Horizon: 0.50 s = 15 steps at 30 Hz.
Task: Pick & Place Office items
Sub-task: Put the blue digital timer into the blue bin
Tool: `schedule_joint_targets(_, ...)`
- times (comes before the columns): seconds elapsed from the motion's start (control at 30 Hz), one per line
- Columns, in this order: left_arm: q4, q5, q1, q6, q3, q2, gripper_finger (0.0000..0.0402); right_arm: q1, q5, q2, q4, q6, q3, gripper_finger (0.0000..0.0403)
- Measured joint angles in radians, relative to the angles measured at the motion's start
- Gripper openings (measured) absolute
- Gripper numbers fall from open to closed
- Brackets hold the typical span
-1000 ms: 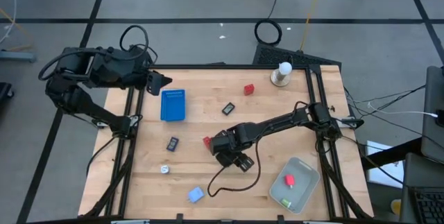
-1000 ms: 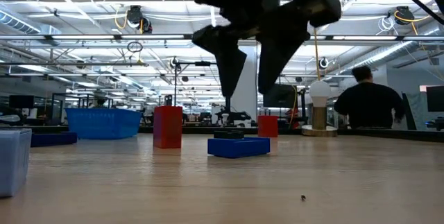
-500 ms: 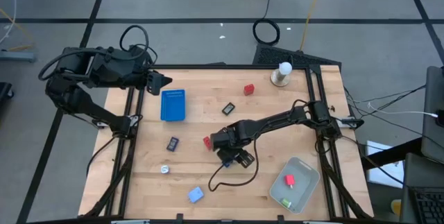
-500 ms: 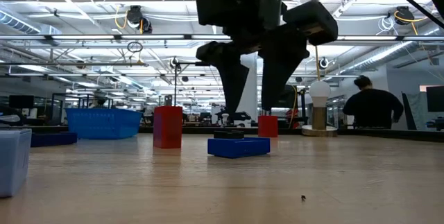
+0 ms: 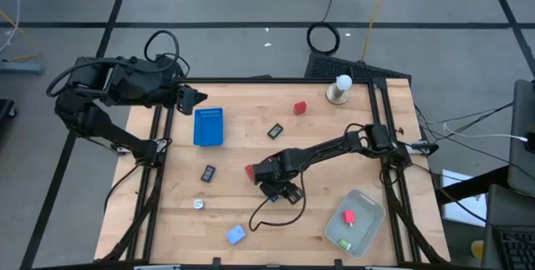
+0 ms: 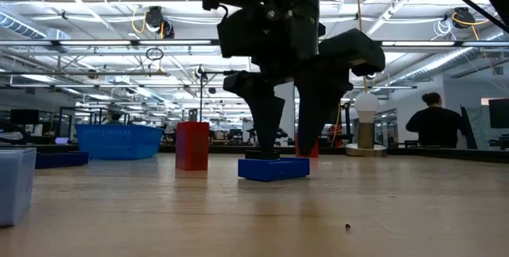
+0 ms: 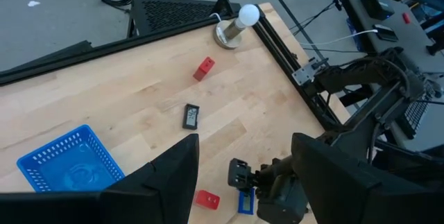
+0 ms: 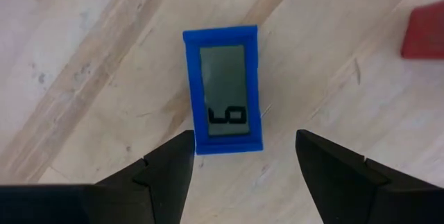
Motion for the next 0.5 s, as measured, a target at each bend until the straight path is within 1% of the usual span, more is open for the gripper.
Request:
schedule_joint_targets(0.23, 0.000, 0.000, 0.000, 0.007, 0.000, 0.000, 0.0230, 0.002, -0.001, -0.001, 0.041, 0.023, 0.001, 0.0242)
schedule_joint_targets(0.43, 0.000, 0.000, 0.000, 0.007, 0.000, 0.000, 0.0230, 0.014, -0.002, 0.027, 0.055, 0.029, 0.002, 0.0242)
schedule_joint_targets(0.5, 0.000, 0.000, 0.000, 0.007, 0.000, 0.000, 0.0230, 0.020, -0.021, 0.044, 0.062, 0.028, 0.003, 0.0242)
